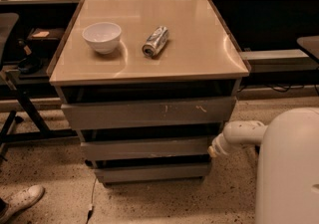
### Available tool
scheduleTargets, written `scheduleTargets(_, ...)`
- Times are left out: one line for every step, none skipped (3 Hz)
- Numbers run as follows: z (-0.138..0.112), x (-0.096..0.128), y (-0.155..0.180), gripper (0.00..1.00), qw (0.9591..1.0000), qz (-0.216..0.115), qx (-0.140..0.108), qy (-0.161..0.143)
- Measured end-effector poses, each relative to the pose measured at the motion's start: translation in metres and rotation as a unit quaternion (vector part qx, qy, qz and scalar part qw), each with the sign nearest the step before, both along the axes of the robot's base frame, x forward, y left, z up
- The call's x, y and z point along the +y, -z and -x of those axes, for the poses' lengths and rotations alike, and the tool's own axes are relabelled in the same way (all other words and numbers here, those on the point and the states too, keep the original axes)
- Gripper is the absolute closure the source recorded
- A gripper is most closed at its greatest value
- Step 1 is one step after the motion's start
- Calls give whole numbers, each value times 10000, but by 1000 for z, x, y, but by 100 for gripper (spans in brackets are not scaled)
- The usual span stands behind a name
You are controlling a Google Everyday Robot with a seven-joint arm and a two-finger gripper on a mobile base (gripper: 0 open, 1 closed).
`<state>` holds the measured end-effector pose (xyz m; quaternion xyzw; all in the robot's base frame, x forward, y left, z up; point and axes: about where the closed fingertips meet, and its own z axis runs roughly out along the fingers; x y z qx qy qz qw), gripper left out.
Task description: Close middle drawer
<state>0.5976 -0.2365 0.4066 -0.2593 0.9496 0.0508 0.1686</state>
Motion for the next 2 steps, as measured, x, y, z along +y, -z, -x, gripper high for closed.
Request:
scheduleTargets(-31, -6, -3, 100, 9995, -36, -198, 241)
scheduleTargets(-31, -6, -3, 100, 9995, -36, -198, 241)
